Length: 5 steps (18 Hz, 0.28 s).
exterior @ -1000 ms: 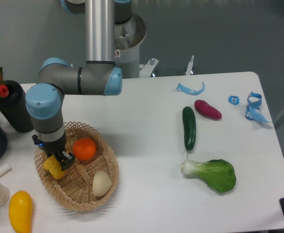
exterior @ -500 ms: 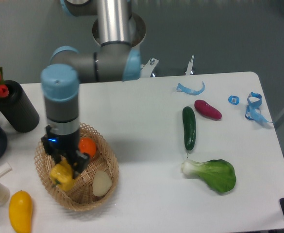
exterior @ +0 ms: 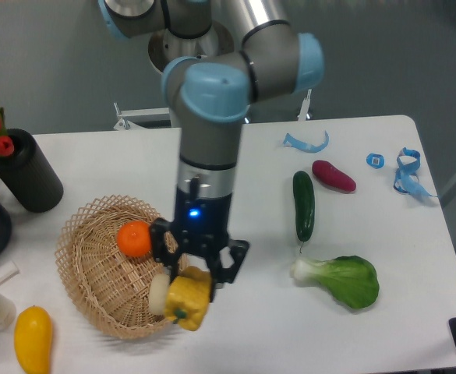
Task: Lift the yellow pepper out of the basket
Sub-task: 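Lift the yellow pepper up out of the basket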
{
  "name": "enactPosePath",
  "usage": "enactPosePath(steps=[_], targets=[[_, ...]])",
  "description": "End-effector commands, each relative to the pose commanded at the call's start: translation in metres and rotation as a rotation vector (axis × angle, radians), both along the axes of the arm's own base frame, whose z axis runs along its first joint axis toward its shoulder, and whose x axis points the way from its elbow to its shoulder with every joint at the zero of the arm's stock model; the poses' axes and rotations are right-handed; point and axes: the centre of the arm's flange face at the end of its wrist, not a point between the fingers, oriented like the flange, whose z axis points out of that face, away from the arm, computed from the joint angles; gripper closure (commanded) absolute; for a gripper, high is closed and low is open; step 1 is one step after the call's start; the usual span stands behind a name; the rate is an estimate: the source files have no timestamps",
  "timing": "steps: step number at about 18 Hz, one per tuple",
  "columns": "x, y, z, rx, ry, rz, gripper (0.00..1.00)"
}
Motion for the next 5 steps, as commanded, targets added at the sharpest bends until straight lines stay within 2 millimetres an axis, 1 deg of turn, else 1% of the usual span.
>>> enactPosePath(steps=[2,5], targets=[[-0.0082,-0.0060,-0.0015,-0.002,-0.001,0.012,0.83],[-0.0096,-0.0077,-0.0040,-0.008,0.008,0.000,0.83]])
